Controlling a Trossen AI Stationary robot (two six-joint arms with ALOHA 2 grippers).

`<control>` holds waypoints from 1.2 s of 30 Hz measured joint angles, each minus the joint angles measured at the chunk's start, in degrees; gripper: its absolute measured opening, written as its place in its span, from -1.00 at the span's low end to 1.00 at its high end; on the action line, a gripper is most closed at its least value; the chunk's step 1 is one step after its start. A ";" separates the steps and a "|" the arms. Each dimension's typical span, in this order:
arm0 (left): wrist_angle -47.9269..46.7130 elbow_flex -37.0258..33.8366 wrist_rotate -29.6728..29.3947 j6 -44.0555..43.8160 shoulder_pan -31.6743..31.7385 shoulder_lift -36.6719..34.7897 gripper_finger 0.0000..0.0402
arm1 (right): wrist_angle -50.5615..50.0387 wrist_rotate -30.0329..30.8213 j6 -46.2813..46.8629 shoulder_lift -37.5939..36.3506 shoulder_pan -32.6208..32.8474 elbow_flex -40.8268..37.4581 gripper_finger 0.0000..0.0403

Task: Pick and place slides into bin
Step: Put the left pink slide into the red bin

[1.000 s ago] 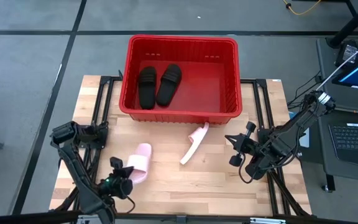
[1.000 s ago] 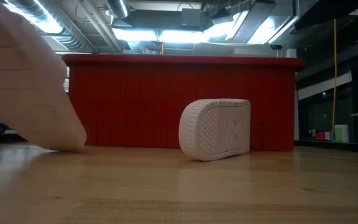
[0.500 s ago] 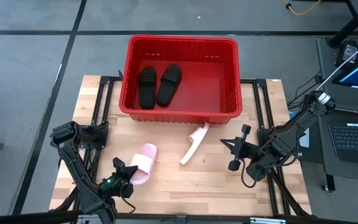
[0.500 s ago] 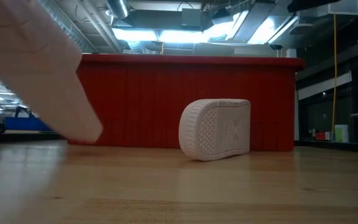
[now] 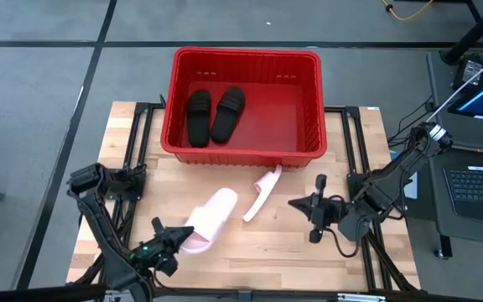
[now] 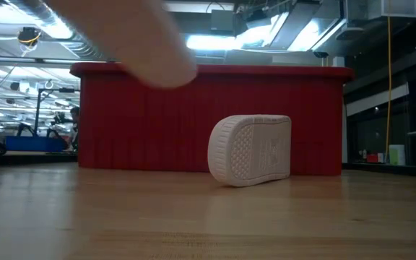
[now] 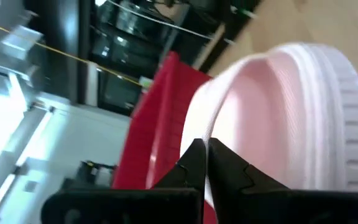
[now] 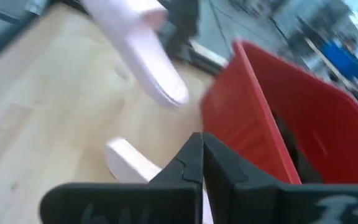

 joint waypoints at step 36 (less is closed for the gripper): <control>12.21 15.48 2.33 34.76 12.70 -0.44 -0.99 | 17.27 -20.64 -34.69 0.00 -9.93 -0.02 -0.95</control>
